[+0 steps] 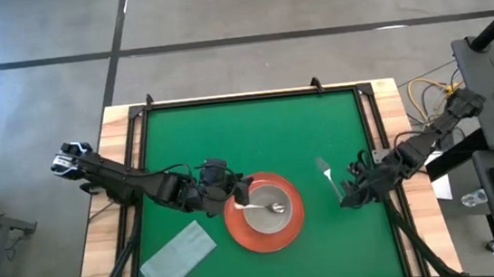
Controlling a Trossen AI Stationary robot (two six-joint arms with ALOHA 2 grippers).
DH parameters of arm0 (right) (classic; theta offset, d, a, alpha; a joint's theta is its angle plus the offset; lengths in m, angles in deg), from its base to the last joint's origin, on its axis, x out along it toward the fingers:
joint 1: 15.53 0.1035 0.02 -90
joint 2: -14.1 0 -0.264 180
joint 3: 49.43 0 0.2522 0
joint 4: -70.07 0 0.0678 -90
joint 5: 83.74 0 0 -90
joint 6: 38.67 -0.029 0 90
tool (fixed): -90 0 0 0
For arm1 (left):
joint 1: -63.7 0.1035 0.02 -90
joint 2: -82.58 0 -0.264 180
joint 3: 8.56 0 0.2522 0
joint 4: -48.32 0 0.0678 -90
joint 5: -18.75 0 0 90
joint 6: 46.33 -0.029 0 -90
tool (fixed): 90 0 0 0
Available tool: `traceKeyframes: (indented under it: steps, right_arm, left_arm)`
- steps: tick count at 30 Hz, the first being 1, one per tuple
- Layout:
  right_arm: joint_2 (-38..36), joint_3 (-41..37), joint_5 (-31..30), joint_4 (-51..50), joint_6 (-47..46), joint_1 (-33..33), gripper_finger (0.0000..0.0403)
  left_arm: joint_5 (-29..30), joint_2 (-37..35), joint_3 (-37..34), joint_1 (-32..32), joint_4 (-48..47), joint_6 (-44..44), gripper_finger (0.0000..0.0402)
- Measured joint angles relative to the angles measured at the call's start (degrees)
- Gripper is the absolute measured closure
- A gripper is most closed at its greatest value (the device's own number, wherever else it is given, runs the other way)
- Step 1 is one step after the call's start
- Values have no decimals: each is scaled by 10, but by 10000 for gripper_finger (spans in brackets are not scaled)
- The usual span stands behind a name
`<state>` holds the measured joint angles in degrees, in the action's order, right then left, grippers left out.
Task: Set table place
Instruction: Put the silver fork to the right of the orange plate
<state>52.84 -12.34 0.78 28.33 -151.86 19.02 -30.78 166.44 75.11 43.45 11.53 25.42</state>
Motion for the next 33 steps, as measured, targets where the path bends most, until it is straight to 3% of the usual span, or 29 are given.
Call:
traceKeyframes:
  steps: [3,9,15,27,33]
  right_arm:
    - [33,-16,-6,36,-17,3,390]
    - [144,-56,-1,222,-25,4,390]
    - [265,-56,9,341,-26,8,390]
    - [475,25,12,406,-15,12,390]
    - [522,59,21,406,-12,12,390]
  left_arm:
    - [0,0,0,1,0,1,210]
    - [0,0,0,1,0,18,210]
    - [-8,0,0,1,0,30,210]
    - [-27,0,-1,1,0,30,210]
    - [-43,0,-1,0,-1,30,210]
